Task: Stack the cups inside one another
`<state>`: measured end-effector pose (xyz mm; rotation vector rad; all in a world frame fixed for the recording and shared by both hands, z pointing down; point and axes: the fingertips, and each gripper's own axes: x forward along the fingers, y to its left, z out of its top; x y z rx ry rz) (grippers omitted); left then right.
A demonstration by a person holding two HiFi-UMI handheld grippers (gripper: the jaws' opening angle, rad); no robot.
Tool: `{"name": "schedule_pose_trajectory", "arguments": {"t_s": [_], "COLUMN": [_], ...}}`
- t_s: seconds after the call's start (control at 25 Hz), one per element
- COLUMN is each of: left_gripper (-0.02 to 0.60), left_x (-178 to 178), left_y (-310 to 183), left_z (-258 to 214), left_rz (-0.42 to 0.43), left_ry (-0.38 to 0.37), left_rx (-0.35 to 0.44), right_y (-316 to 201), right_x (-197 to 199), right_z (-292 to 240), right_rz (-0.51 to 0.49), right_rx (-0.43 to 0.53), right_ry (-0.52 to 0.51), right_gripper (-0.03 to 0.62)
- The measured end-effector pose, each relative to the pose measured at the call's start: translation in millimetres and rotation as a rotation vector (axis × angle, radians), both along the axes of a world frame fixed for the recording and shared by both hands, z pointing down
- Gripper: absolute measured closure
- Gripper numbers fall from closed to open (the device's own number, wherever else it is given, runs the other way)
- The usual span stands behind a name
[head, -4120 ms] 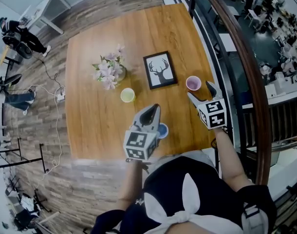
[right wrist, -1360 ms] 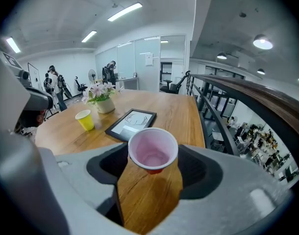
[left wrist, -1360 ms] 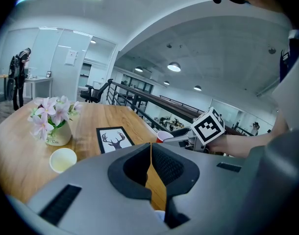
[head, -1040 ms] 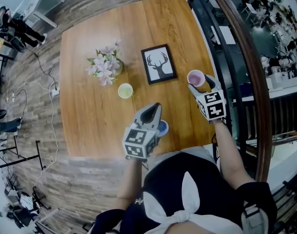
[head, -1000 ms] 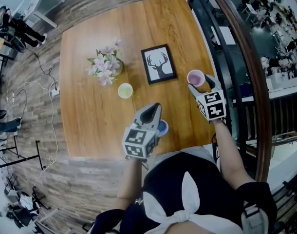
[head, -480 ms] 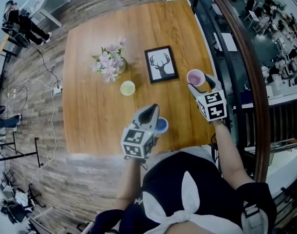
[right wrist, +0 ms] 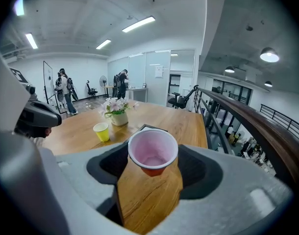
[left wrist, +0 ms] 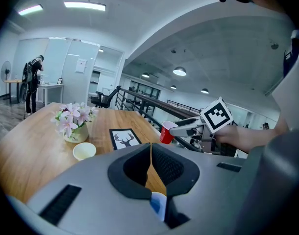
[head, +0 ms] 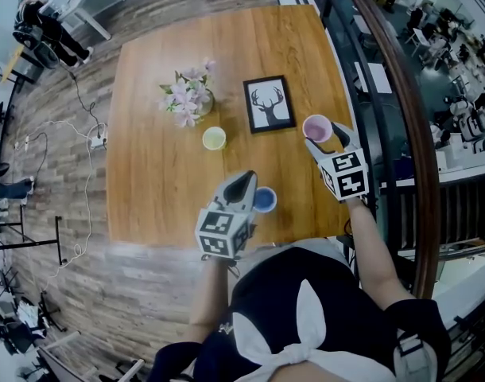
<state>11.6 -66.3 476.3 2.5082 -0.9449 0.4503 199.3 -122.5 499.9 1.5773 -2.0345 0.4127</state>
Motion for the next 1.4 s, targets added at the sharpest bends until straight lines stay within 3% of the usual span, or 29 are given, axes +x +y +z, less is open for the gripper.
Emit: {"name": "schedule_pose_trajectory", "arguments": {"t_s": [1.4], "left_gripper": [0.557], "left_x": [-70.3], "left_y": [34.7], "left_z": [-7.4], "left_rz": [-0.180], "left_ry": [-0.012], "left_rx": [-0.005], "right_y": [-18.6], "right_x": [-112.3], "right_z": [-36.9], "right_rz": [-0.249], "right_rx": [0.076], "right_ry": [-0.007], "right_gripper": [0.279]}}
